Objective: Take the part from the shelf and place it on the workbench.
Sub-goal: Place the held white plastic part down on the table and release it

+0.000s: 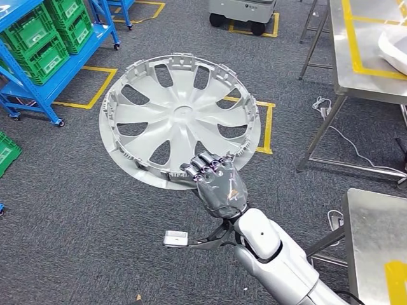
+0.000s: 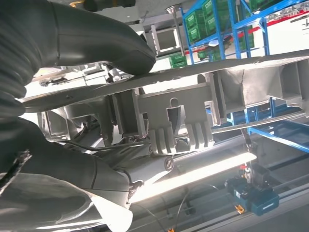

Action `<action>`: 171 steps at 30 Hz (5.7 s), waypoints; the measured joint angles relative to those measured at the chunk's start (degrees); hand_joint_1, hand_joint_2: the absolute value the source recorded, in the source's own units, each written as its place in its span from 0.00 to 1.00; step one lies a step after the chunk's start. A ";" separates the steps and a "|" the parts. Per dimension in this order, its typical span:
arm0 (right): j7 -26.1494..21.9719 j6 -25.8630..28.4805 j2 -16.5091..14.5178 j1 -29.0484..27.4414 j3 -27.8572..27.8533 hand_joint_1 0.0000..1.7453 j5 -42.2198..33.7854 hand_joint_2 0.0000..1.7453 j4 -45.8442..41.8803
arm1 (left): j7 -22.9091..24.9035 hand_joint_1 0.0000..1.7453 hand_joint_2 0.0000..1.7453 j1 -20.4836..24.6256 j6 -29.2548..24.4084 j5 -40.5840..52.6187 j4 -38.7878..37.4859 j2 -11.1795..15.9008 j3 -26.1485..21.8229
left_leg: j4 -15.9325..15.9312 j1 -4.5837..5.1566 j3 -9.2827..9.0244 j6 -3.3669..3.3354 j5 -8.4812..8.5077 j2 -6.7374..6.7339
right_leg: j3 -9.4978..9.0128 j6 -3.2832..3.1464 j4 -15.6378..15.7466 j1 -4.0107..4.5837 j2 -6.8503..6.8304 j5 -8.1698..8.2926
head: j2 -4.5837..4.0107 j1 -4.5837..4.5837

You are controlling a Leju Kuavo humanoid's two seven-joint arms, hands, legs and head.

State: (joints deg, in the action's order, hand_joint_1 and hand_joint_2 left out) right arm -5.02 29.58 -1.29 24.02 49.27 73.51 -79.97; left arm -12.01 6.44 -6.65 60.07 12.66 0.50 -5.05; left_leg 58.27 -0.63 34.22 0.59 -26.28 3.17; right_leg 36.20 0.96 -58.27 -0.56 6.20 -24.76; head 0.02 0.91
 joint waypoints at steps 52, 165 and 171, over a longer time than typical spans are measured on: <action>0.77 -0.01 0.14 -0.16 0.01 1.00 0.52 1.00 0.63 | 2.89 0.00 1.00 0.14 -0.96 0.21 0.02 -0.19 0.48 | -1.56 1.04 -4.27 -0.47 -2.43 -3.33 | 1.79 -0.67 0.82 0.45 -5.75 3.17 | 0.00 -0.07; 1.73 -1.59 0.25 -1.06 -2.46 1.00 -1.60 1.00 1.36 | 2.49 0.00 1.00 0.98 2.16 1.33 0.90 -0.50 2.14 | 14.84 0.05 5.04 1.02 -9.15 -3.83 | -0.53 -2.09 -0.07 0.54 -4.94 -1.07 | 0.00 -0.99; 1.97 -1.67 0.25 -1.02 -2.47 1.00 -1.48 1.00 1.34 | 2.51 0.00 1.00 1.05 2.21 1.36 0.90 -0.45 2.28 | 2.27 -0.33 -0.32 0.27 -1.38 0.26 | -0.12 -1.56 -0.60 0.56 -0.23 -0.76 | 0.01 -0.98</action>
State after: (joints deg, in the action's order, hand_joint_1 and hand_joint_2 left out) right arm -3.05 27.91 -1.05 22.99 46.80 72.03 -78.64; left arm -9.50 7.49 -4.44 61.42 13.55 0.04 -2.77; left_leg 60.55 -0.96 33.90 0.86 -27.66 3.42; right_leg 36.08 -0.60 -58.87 -0.01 5.97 -25.52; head 0.03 -0.07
